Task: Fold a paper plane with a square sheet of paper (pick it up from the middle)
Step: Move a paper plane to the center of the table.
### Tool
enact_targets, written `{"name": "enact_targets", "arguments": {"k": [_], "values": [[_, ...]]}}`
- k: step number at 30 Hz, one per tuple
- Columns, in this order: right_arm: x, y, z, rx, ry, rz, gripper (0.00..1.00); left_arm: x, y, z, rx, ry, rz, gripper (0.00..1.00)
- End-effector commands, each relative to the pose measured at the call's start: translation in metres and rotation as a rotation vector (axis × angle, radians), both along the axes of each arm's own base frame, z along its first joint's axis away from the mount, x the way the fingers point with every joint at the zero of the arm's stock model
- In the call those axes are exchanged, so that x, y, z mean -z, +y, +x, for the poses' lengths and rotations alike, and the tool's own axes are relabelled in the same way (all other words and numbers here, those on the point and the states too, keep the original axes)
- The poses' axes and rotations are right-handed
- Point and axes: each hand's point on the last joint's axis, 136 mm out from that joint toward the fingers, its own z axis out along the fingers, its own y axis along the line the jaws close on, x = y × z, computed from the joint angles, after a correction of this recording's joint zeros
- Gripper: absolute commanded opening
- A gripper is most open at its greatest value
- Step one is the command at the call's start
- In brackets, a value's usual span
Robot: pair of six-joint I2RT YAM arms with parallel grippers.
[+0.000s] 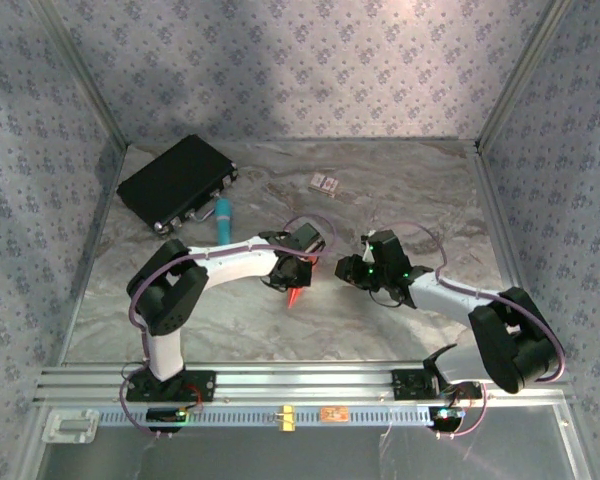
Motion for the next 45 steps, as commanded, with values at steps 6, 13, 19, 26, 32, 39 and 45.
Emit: {"name": "enact_targets", "arguments": {"k": [6,13,19,26,32,39,45], "values": [[0.008,-0.004,-0.001,-0.002,0.01,-0.021,0.28,-0.018,0.009,0.006,-0.075,-0.07,-0.027,0.01],[0.008,-0.001,-0.001,-0.005,0.014,-0.015,0.28,-0.009,0.004,0.003,-0.071,-0.034,-0.036,0.02],[0.008,-0.001,-0.001,-0.004,0.015,-0.017,0.28,-0.004,0.003,0.002,-0.062,-0.02,-0.021,0.08],[0.009,-0.001,-0.001,-0.007,0.016,-0.02,0.29,0.0,0.002,0.002,-0.053,-0.011,-0.008,0.13],[0.009,-0.001,0.0,-0.007,0.016,-0.02,0.29,0.001,0.001,0.003,-0.048,-0.013,-0.004,0.15],[0.009,-0.001,0.0,-0.007,0.019,-0.02,0.29,0.009,0.004,0.002,-0.041,0.006,0.028,0.16],[0.009,-0.001,0.0,-0.008,0.017,-0.022,0.3,0.019,0.008,-0.001,-0.053,0.028,0.06,0.16]]}}
